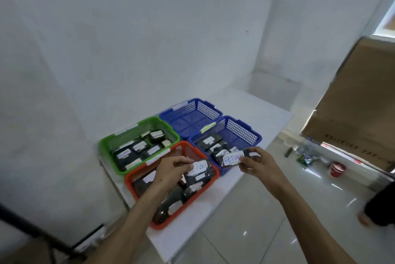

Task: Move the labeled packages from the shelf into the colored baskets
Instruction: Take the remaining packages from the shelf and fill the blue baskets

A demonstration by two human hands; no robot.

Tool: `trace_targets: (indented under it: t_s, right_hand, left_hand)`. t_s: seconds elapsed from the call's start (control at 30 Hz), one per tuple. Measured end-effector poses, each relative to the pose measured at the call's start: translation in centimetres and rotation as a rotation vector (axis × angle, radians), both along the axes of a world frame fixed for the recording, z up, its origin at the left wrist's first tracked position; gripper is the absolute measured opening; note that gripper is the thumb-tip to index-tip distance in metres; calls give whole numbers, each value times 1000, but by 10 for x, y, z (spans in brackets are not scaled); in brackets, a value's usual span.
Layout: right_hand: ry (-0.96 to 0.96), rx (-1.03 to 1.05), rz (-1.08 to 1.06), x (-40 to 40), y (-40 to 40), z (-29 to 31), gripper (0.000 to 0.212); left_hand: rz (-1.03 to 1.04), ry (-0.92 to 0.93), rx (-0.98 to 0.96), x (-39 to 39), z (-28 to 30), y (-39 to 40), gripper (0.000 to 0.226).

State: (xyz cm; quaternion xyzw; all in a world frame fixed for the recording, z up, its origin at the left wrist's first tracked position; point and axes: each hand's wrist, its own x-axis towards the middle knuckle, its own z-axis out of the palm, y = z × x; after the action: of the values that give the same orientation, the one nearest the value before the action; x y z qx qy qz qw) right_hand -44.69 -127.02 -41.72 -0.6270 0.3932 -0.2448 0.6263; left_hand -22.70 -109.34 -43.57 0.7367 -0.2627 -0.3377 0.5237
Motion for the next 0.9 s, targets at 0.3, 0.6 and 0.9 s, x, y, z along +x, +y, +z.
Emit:
trace_targets:
  t_s: [0.3,0.6,0.9]
  right_hand:
    - [100,-48,-28,14,-197,-39,28]
    - [312,-72,194,74,-366,-88,31]
    - [495,-117,500,155,-427,-138,25]
  left_hand:
    - [-14,73,21,17,-40,-187,15]
    - [201,-17,178,34,-90,-332,13]
    - [384,-27,412,47,-138,-415,11]
